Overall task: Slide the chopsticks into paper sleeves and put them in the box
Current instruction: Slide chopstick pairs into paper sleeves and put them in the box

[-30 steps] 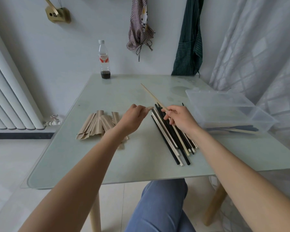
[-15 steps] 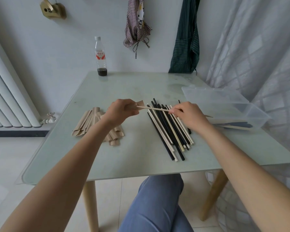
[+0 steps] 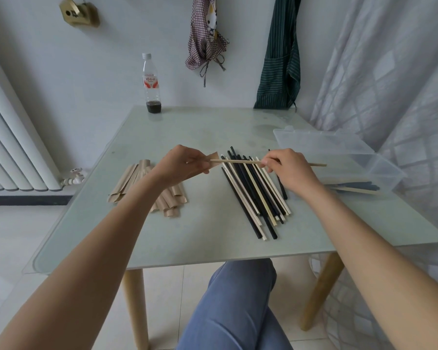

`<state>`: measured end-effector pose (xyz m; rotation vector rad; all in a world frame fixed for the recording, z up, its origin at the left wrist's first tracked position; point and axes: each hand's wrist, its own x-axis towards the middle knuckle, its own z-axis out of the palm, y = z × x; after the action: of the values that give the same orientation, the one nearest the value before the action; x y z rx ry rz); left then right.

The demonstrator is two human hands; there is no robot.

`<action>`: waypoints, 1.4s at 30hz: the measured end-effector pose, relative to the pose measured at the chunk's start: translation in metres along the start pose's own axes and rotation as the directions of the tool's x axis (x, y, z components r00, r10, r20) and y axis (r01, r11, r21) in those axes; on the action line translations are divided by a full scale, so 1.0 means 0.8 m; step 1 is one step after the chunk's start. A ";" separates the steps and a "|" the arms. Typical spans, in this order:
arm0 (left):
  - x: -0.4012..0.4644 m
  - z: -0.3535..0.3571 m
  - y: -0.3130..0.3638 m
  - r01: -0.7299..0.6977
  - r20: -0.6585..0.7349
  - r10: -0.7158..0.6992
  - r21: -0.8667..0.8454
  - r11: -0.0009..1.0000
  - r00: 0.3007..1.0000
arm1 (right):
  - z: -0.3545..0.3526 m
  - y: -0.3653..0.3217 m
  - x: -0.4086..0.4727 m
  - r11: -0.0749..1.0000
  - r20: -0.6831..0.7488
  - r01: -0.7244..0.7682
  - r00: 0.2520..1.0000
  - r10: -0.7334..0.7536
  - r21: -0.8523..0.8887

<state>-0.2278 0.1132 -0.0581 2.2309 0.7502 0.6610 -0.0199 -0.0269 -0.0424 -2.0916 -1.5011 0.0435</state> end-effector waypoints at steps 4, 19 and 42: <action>-0.001 -0.002 0.002 -0.017 0.025 0.016 0.040 0.999 1.000 | 0.000 0.001 -0.001 1.000 0.008 0.004 1.000 -0.003 -0.018; -0.006 -0.003 0.012 0.014 0.089 -0.011 -0.039 0.999 0.996 | -0.001 0.000 -0.004 0.996 -0.012 0.089 0.996 -0.089 0.008; -0.004 -0.008 0.035 -0.108 0.071 0.093 0.251 0.962 0.993 | 0.007 -0.003 -0.001 0.988 -0.166 0.151 0.976 -0.142 0.041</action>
<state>-0.2255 0.0970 -0.0339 2.5258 0.7305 0.5709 -0.0245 -0.0250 -0.0461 -1.8888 -1.5331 -0.1380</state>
